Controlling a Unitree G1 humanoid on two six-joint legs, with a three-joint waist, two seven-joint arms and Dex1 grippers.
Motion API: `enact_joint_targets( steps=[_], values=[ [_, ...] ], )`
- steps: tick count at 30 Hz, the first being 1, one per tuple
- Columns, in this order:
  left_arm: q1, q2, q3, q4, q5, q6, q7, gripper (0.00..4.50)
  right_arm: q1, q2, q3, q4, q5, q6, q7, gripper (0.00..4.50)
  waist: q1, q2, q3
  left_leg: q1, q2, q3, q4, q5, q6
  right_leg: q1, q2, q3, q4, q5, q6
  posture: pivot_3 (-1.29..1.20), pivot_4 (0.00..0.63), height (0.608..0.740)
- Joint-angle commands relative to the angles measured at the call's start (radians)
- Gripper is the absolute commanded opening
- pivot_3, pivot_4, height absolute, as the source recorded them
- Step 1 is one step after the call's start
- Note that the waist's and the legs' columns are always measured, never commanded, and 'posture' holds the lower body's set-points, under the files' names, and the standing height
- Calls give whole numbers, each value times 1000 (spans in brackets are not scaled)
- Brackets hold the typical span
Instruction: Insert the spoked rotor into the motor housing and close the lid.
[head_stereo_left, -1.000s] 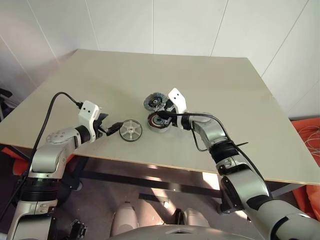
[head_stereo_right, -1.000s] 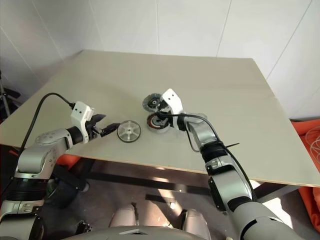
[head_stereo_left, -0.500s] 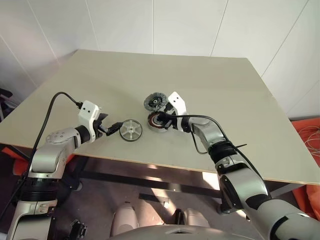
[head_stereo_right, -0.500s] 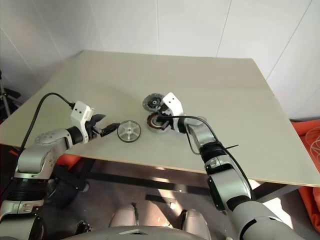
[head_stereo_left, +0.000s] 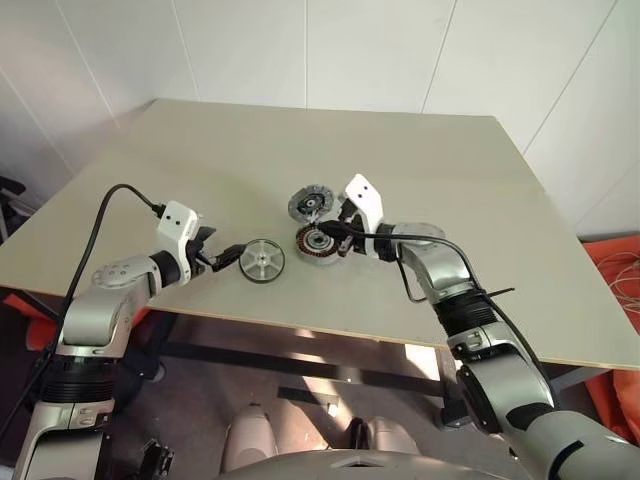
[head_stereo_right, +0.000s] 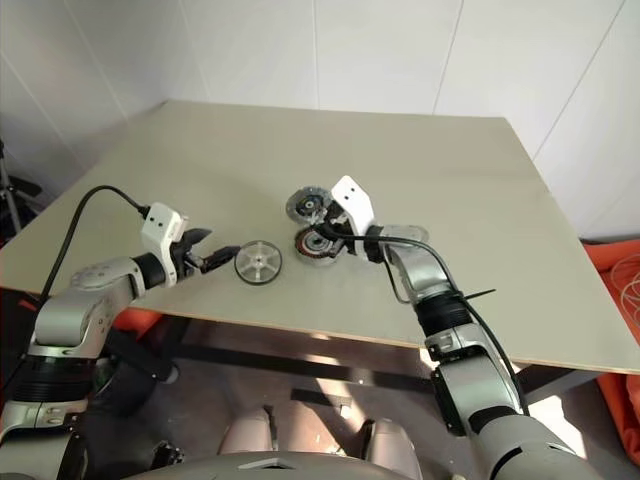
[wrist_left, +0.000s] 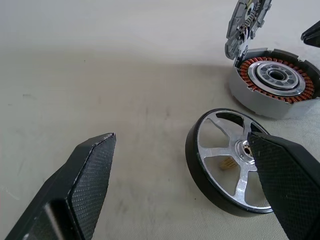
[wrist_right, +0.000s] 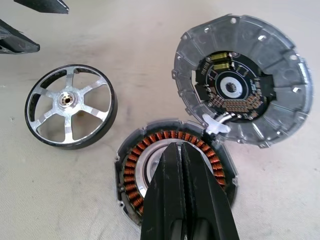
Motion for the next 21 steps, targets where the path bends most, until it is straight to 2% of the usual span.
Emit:
enact_joint_targets(
  steps=[1, 8, 15, 21],
  values=[
    [0, 19, 43, -10, -5, 25, 27, 4500, 3, -15, -10, -62, 21, 14, 0, 16, -1, 0, 0, 0, 0, 0, 0, 0, 0, 0, 0, 0, 0, 0, 0, 0, 0, 740],
    [-56, -30, 104, 76, -25, 100, 128, 4500, 6, -9, -7, -57, 19, 13, -18, 16, -1, 0, 0, 0, 0, 0, 0, 0, 0, 0, 0, 0, 0, 0, 0, 0, 0, 740],
    [-24, -93, 83, 23, -90, 183, 111, 4500, 4, -6, -7, -47, 16, 2, -20, 16, 1, 0, 0, -1, 0, 0, 0, 0, 0, 0, 0, 0, -1, 0, 0, 0, 0, 740],
    [-48, -128, 63, 25, -94, 275, 166, 4500, 3, -8, -6, -38, 13, -10, -23, 16, 0, 0, 0, 0, 0, 0, 0, 0, 0, 0, 0, 0, -1, 0, 0, 0, 0, 740]
  ],
)
